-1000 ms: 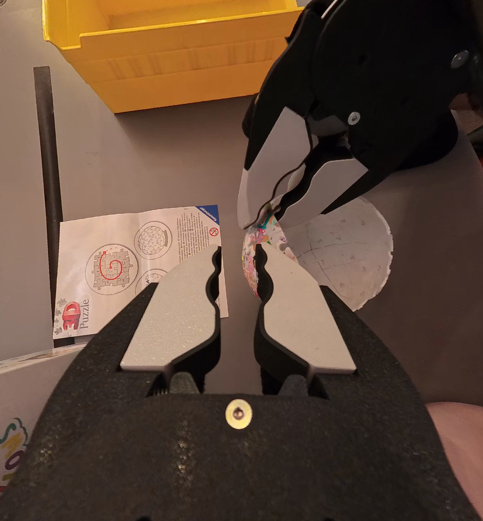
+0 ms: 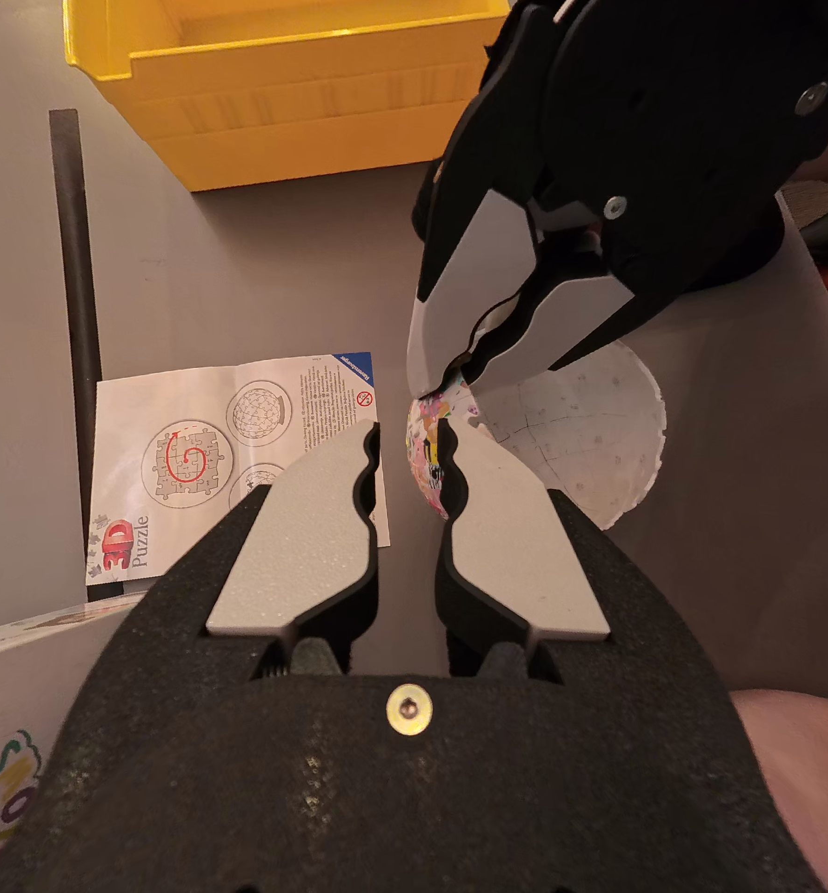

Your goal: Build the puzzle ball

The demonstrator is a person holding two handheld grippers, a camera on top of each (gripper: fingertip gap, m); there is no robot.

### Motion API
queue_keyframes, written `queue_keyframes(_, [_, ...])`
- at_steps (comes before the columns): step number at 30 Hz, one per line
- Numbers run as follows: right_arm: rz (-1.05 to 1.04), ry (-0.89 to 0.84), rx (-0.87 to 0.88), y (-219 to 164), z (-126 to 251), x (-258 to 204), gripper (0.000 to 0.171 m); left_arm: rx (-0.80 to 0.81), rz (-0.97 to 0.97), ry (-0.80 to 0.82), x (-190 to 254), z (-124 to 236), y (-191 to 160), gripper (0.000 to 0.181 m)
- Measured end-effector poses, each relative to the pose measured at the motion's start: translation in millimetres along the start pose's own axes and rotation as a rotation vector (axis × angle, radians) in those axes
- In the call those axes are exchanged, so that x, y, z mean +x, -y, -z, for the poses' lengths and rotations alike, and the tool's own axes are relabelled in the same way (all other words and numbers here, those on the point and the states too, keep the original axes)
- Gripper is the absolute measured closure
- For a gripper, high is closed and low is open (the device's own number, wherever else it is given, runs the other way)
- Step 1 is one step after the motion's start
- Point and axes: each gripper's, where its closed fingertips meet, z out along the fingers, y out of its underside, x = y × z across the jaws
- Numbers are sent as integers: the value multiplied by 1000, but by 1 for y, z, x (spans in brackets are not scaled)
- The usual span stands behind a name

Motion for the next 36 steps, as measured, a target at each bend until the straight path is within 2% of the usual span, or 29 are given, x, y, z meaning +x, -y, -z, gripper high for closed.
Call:
queue_keyframes(7, [-75, -8, 17, 0, -1, 1, 167, 2, 5, -1, 0, 0, 0, 160])
queue_keyframes(21, [-44, -24, 39, 0, 2, 1, 167, 0, 8, 2, -1, 0, 0, 160])
queue_keyframes(22, [-49, -18, 42, 0, 2, 1, 165, 0, 9, 3, -1, 0, 0, 160])
queue_keyframes(25, [-76, -10, 66, 1, 6, 2, 146, 2, 9, 4, -1, 0, 1, 160])
queue_keyframes(31, [-168, -68, 176, 3, 46, 8, 146, 37, 23, 16, -6, 7, 2, 160])
queue_keyframes(34, [-229, -55, 152, -5, 37, 1, 146, 45, 33, 19, -7, 9, 1, 160])
queue_keyframes(36, [-199, -94, 114, -9, 28, -1, 147, 43, 33, 20, -7, 9, 1, 160])
